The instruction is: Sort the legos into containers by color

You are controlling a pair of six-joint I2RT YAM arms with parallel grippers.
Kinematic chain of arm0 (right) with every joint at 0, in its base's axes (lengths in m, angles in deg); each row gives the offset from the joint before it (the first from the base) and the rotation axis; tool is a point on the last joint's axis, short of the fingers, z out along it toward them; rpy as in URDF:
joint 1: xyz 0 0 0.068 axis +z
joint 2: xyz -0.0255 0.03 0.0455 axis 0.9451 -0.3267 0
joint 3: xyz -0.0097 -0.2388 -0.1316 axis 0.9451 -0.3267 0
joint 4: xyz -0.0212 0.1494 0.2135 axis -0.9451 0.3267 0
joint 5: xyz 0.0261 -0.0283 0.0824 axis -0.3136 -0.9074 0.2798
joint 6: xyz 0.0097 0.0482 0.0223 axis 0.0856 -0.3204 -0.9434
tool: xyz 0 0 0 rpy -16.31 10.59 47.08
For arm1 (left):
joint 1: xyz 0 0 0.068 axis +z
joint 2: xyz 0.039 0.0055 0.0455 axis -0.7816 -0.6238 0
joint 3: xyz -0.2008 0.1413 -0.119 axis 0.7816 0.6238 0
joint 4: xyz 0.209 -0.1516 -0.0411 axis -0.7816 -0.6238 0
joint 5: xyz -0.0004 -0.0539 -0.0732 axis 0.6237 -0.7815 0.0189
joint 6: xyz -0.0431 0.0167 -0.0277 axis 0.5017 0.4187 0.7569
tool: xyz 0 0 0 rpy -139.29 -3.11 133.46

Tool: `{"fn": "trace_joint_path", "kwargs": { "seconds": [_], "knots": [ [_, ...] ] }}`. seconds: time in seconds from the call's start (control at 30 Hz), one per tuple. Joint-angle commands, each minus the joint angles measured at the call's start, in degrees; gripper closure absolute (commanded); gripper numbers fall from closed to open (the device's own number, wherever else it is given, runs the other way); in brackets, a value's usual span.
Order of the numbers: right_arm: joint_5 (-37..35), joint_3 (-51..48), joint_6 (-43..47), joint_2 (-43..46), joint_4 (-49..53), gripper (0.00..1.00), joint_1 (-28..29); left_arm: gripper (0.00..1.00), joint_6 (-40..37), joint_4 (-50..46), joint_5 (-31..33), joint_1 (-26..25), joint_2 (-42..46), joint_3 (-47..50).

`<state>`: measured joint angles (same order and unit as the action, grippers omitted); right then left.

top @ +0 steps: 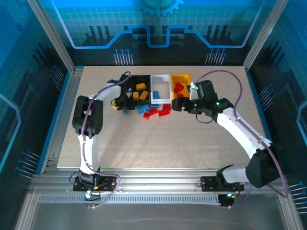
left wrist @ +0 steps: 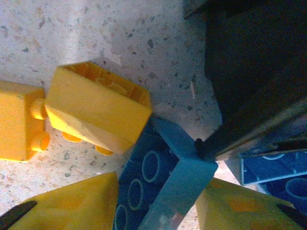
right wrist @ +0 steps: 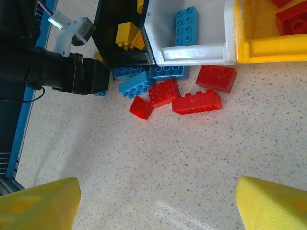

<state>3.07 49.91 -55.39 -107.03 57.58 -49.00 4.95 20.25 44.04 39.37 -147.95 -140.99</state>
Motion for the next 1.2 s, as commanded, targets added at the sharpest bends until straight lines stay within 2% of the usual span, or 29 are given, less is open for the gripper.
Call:
{"fn": "trace_joint_path", "kwargs": {
  "seconds": [0.0,0.17,0.37,0.77,0.97,1.17],
  "knots": [
    [-0.07,2.15,-0.38,-1.41,0.87,0.15,0.92,0.60,-1.44,-1.24,0.31,1.48,-1.29,1.78],
    [0.40,2.90,-0.29,-2.64,0.66,0.15,1.09,0.68,-1.39,-1.07,0.13,1.57,0.75,4.11],
    [1.58,3.38,-0.39,-3.99,-0.44,0.15,1.21,0.73,0.22,-1.04,-0.86,1.57,4.47,8.21],
    [2.96,1.47,0.76,-3.93,-1.87,0.15,0.77,0.72,7.72,-3.77,-6.79,1.57,17.12,10.97],
    [3.95,-1.84,1.02,-0.31,-2.15,0.15,-2.42,0.71,13.03,-3.08,-13.61,-0.07,17.11,2.48],
    [5.48,-5.35,1.46,4.86,-0.90,0.14,-7.19,0.70,18.16,-1.17,-19.54,-4.27,6.16,-13.99]
  ]
}}
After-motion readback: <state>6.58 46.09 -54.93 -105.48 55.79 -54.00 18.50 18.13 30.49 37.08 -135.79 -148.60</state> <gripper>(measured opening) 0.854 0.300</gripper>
